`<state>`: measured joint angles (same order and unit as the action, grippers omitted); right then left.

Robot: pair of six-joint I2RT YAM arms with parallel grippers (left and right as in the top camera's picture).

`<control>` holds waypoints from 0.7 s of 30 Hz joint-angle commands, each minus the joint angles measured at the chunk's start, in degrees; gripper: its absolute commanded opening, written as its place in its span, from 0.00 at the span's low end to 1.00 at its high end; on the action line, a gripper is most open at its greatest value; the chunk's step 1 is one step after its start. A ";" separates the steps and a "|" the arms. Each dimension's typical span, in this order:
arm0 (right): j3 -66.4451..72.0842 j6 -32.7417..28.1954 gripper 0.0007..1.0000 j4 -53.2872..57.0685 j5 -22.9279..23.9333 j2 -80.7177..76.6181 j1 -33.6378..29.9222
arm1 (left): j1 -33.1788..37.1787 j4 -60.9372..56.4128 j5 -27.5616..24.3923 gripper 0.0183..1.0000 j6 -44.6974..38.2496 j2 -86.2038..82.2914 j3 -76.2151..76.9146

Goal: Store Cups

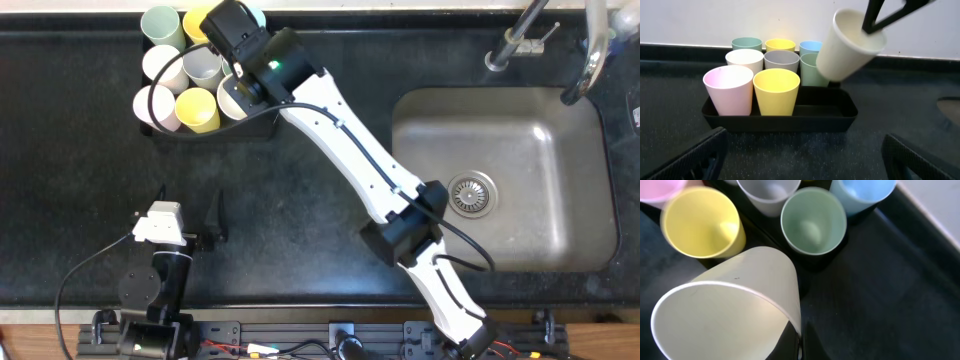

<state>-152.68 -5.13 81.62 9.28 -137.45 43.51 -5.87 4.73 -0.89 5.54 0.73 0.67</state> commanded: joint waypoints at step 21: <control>-1.18 0.20 0.04 -0.83 -2.25 -6.93 -1.03 | 0.59 0.00 -0.52 1.00 -1.07 -0.57 -0.20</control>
<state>-152.68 -5.13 81.06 7.44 -143.41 43.18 -5.87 4.73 -0.89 5.54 0.73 0.67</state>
